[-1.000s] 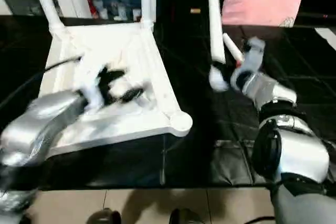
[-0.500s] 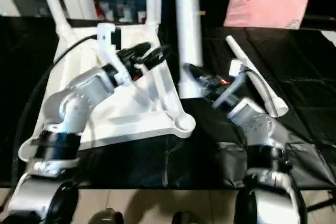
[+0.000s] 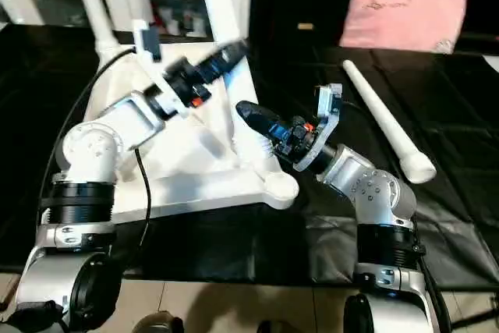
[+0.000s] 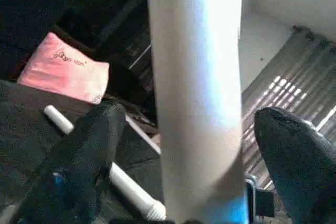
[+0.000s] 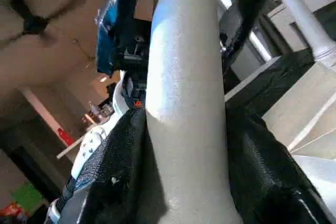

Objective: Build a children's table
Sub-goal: Pick table leg

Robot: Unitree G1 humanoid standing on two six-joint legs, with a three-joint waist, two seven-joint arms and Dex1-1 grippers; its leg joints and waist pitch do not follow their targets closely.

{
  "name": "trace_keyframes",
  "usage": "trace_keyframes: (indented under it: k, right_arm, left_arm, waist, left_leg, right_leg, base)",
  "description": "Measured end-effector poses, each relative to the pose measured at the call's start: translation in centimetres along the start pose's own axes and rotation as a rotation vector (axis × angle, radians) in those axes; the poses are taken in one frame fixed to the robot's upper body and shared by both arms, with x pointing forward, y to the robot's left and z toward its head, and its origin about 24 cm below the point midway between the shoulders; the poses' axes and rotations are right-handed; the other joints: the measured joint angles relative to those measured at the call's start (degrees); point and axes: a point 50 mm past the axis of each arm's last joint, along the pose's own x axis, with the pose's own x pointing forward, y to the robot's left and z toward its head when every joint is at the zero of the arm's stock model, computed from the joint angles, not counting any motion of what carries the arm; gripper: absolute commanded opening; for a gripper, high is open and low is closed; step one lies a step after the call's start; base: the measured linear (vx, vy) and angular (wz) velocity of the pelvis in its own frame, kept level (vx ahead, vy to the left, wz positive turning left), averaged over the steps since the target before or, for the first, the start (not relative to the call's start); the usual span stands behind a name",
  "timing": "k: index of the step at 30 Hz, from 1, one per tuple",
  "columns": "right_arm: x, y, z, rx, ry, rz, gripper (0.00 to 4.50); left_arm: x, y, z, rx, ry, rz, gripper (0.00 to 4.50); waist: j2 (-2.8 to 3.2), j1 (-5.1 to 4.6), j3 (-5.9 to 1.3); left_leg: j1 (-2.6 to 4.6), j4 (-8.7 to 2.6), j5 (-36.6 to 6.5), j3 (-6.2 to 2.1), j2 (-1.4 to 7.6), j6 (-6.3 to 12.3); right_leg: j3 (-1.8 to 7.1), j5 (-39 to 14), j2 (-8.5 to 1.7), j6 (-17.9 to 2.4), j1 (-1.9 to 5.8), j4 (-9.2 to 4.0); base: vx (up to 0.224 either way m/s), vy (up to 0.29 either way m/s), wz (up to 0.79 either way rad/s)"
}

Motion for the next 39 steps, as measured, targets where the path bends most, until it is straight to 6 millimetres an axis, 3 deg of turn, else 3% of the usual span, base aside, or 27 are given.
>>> trace_keyframes:
  k: [7, 8, 12, 13, 14, 25, 31, 38, 39]
  right_arm:
    - [0.2, 0.6, 0.2, -0.007, 0.004, 0.041, 1.91]
    - [0.1, 0.6, 0.2, -0.011, 0.008, 0.042, 1.91]
    - [0.1, 0.7, 0.3, -0.026, 0.021, 0.05, 1.91]
    - [0.1, 0.7, 0.3, -0.031, 0.021, 0.048, 1.91]
    - [0.2, 0.7, 0.3, -0.041, 0.022, 0.043, 1.91]
    - [1.6, -0.2, 0.0, -0.306, 0.099, -0.162, 1.91]
    - [2.6, -0.7, -0.5, -0.44, 0.118, -0.279, 1.9]
    - [3.6, -0.8, -0.9, -0.549, 0.142, -0.333, 1.9]
    - [3.6, -0.8, -0.9, -0.561, 0.148, -0.336, 2.24]
  left_arm:
    - [-0.1, -1.1, 0.3, -0.026, -0.003, -0.121, 3.63]
    - [-0.1, -1.1, 0.3, -0.025, -0.001, -0.126, 3.32]
    - [-0.3, -1.0, 0.4, -0.019, 0.003, -0.123, 3.14]
    - [-0.3, -1.0, 0.4, -0.019, 0.003, -0.123, 2.84]
    - [-0.3, -1.0, 0.4, -0.019, 0.002, -0.119, 2.84]
    - [0.0, 0.4, 0.5, 0.042, 0.025, 0.152, 2.01]
    - [0.5, 0.8, 0.4, 0.12, 0.023, 0.298, 1.88]
    - [0.7, 0.9, 0.6, 0.183, 0.02, 0.353, 1.88]
    - [0.6, 0.9, 0.6, 0.204, 0.027, 0.349, 1.88]
  waist:
    - [-0.03, -0.08, -0.02]
    - [-0.03, -0.09, -0.02]
    - [-0.07, -0.13, -0.03]
    - [-0.09, -0.12, -0.03]
    - [-0.09, -0.12, -0.03]
    - [-0.23, -0.25, -0.03]
    - [-0.31, -0.34, 0.0]
    - [-0.32, -0.44, 0.0]
    - [-0.32, -0.44, 0.0]
  left_leg:
    - [0.03, -0.05, 0.0, 0.0, 0.0, -0.02]
    - [0.04, -0.05, 0.0, 0.0, 0.0, -0.02]
    - [0.03, -0.05, 0.0, 0.0, 0.0, -0.06]
    - [0.03, -0.05, 0.0, 0.0, 0.0, -0.06]
    - [0.03, -0.05, 0.0, 0.0, 0.0, -0.07]
    - [0.01, -0.05, 0.1, -0.02, -0.01, -0.1]
    - [-0.04, -0.06, 0.1, -0.03, -0.01, -0.1]
    - [-0.06, -0.08, 0.1, -0.03, -0.02, -0.09]
    - [-0.05, -0.08, 0.1, -0.03, -0.02, -0.09]
  right_leg:
    - [-0.01, 0.0, 0.0, 0.0, 0.0, 0.01]
    - [-0.01, 0.0, 0.0, 0.0, 0.0, 0.01]
    - [-0.01, 0.1, 0.0, 0.2, 0.0, 0.01]
    - [-0.01, 0.1, 0.0, 0.2, -0.01, 0.01]
    - [-0.01, 0.1, 0.0, 0.2, -0.01, 0.01]
    - [-0.01, 0.1, 0.0, 0.3, -0.02, 0.0]
    - [-0.01, 0.1, 0.0, 0.3, -0.03, -0.07]
    - [-0.01, 0.1, 0.0, 0.3, -0.05, -0.08]
    - [-0.01, 0.1, 0.0, 0.3, -0.04, -0.09]
  base:
    - [0.0, 0.0, 0.0]
    - [0.0, 0.0, 0.0]
    - [0.0, 0.0, 0.0]
    - [0.0, 0.0, 0.0]
    - [0.0, 0.0, 0.0]
    - [0.0, 0.0, 0.0]
    - [0.0, 0.0, 0.0]
    - [0.0, 0.0, 0.0]
    - [0.0, 0.0, 0.0]
